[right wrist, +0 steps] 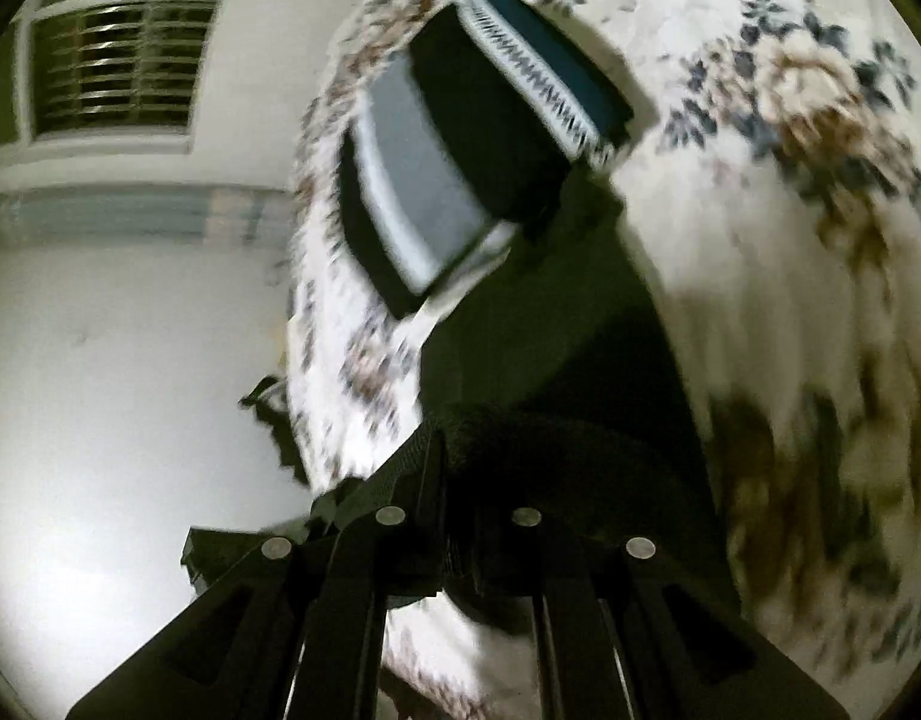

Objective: Fold small clothes
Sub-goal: 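Fold the hem over toward the collar with the right gripper while the left gripper holds the sweater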

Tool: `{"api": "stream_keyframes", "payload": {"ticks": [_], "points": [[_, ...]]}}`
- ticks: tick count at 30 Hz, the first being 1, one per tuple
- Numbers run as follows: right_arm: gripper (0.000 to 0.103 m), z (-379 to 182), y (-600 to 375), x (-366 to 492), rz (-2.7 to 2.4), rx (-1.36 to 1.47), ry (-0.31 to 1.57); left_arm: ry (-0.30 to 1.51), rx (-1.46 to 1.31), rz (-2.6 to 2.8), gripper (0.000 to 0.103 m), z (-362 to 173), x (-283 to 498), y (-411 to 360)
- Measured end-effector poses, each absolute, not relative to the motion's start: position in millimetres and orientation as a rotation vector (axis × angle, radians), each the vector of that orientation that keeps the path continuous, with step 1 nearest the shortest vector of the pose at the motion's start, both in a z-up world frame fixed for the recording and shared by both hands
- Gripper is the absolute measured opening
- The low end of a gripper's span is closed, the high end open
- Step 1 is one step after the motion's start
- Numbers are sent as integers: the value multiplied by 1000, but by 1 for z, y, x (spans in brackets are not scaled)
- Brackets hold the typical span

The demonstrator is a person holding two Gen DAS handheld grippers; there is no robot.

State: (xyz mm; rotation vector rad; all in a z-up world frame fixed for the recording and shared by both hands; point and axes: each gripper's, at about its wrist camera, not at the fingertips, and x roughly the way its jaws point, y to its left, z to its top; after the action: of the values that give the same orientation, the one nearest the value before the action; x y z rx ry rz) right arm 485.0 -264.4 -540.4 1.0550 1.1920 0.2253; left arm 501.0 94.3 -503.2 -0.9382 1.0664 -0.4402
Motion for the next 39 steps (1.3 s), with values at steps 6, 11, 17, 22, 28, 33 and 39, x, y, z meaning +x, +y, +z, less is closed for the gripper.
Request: {"api": "stream_keyframes", "payload": {"ticks": [6,11,17,22,28,33,39], "points": [[14,-599,-272,552,220,1123,1289,1075,-1060,-387,56,-552,564,118],[60,-593,-280,544,273,1037,1243,1081,-945,-409,56,-546,549,134],[70,-593,-292,485,271,815,1392,1128,-757,-409,57,-531,446,139],[84,-611,-297,461,322,751,1503,1244,-880,-471,79,-557,349,129],[84,-636,-295,492,426,744,1513,1264,-1168,-398,79,-613,301,95],[84,-667,-287,539,551,803,1519,1156,-1251,-264,80,-635,311,72],[84,-693,-269,582,670,868,1510,1026,-1272,-75,80,-634,322,68]]}}
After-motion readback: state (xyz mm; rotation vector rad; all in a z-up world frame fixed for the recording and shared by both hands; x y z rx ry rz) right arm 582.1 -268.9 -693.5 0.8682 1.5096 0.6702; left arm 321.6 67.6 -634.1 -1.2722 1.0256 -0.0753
